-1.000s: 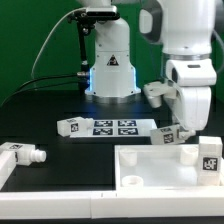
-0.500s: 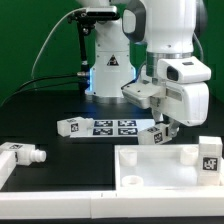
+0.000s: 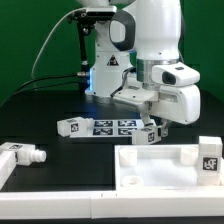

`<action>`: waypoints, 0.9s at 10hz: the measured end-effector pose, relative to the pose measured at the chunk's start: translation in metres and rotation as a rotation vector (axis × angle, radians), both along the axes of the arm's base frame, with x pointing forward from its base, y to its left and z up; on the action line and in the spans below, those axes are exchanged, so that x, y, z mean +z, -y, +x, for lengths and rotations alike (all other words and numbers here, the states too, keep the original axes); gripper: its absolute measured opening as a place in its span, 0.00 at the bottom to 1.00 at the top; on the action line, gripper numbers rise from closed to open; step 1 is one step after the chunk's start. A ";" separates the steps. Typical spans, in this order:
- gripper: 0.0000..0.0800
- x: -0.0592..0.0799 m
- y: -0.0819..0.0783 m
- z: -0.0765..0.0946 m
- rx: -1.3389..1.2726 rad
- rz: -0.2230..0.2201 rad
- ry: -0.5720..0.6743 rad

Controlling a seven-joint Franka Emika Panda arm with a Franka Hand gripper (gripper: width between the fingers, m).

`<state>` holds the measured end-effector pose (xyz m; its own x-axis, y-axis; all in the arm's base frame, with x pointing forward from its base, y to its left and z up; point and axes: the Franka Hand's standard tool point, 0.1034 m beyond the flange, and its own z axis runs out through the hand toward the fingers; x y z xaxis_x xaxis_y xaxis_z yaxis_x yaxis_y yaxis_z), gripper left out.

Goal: Assemble square table

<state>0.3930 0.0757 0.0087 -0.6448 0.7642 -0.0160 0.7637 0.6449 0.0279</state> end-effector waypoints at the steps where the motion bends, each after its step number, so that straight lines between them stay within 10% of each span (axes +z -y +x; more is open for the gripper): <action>1: 0.36 0.000 0.001 0.000 0.037 0.010 0.016; 6: 0.46 0.000 0.002 0.000 0.074 0.007 0.019; 7: 0.68 0.003 0.002 0.001 0.042 0.006 0.024; 9: 0.79 0.023 0.002 0.010 -0.100 0.011 0.061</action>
Offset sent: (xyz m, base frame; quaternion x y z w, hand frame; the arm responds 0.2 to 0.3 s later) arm 0.0000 0.0000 0.0000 0.0000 0.0000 0.0000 1.0000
